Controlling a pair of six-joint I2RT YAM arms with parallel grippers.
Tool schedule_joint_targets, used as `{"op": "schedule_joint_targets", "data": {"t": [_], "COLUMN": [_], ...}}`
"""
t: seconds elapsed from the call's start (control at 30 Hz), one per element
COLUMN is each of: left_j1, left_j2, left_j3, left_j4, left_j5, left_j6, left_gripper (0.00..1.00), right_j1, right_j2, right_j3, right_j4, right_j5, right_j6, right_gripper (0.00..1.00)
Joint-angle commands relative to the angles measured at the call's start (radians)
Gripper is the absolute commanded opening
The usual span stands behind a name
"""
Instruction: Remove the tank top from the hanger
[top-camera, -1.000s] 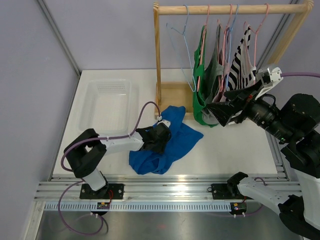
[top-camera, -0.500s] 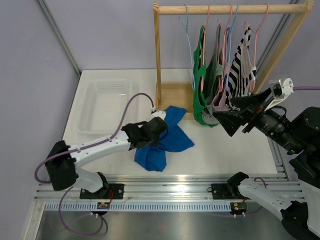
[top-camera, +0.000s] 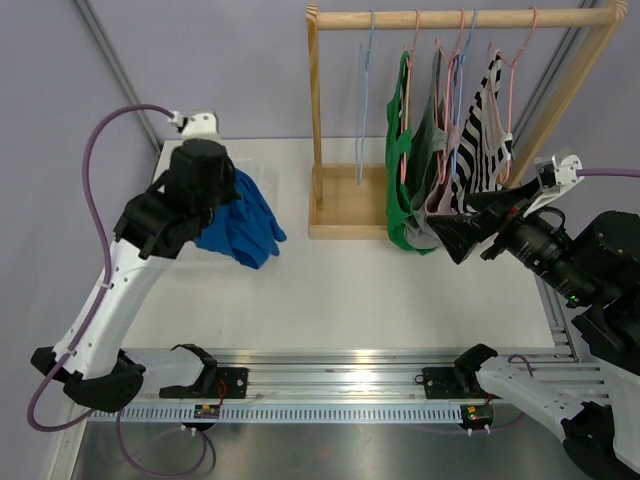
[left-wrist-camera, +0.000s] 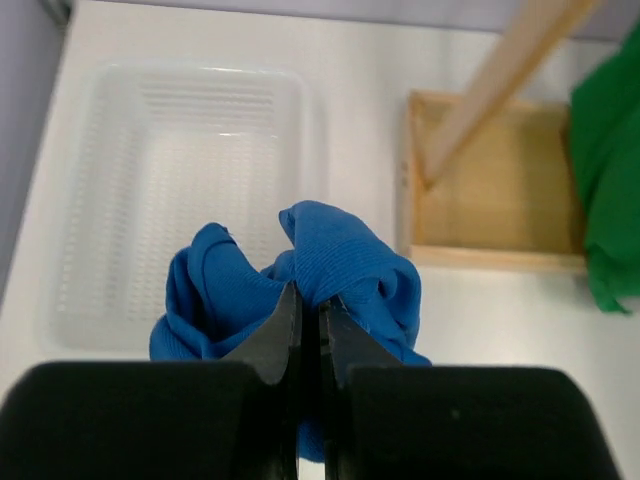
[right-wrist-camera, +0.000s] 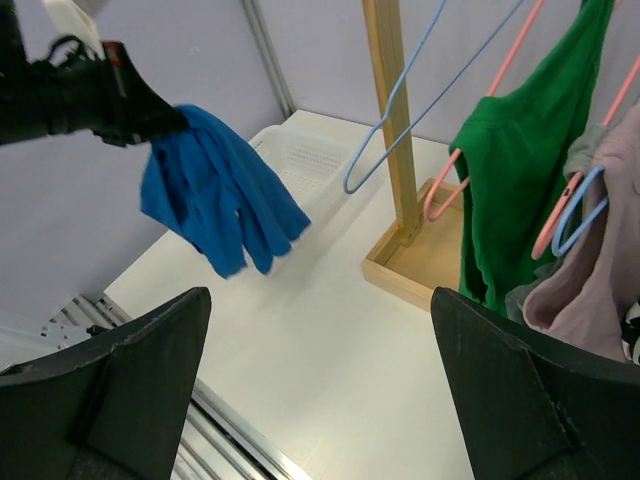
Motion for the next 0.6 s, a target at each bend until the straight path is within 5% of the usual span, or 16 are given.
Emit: {"op": "schedule_joint_targets", "data": {"t": [0.0,0.3,0.33,0.47,0.57], "left_j1": [0.162,0.482,0.491,0.533,0.537], "left_j2": [0.044,0.243,0.272,0.334,0.322], "left_j3": [0.133,0.195,0.198,0.212,0.2], "left_j4": [0.007,0.05,0.053,0.041,0.032], "left_j5": [0.073,0.321,0.326,0.352,0.351], "left_j6": [0.082,0.11,0.11,0.102,0.101], "left_gripper": [0.0,0.05,0.15,0.82,0.93], "right_j1": [-0.001,-0.001,-0.001,-0.001,-0.001], "right_j2": [-0.002,-0.014,-0.01,0.08,0.174], "right_j3": [-0.007,0.002,0.01,0.077,0.151], "right_j4": [0.04,0.053,0.053,0.019,-0.018], "right_j5": [0.088,0.219,0.213,0.21,0.225], "right_j6": [0.003,0.036,0.039,0.044,0.055], "right_gripper": [1.0,0.99,1.0,1.0,1.0]}}
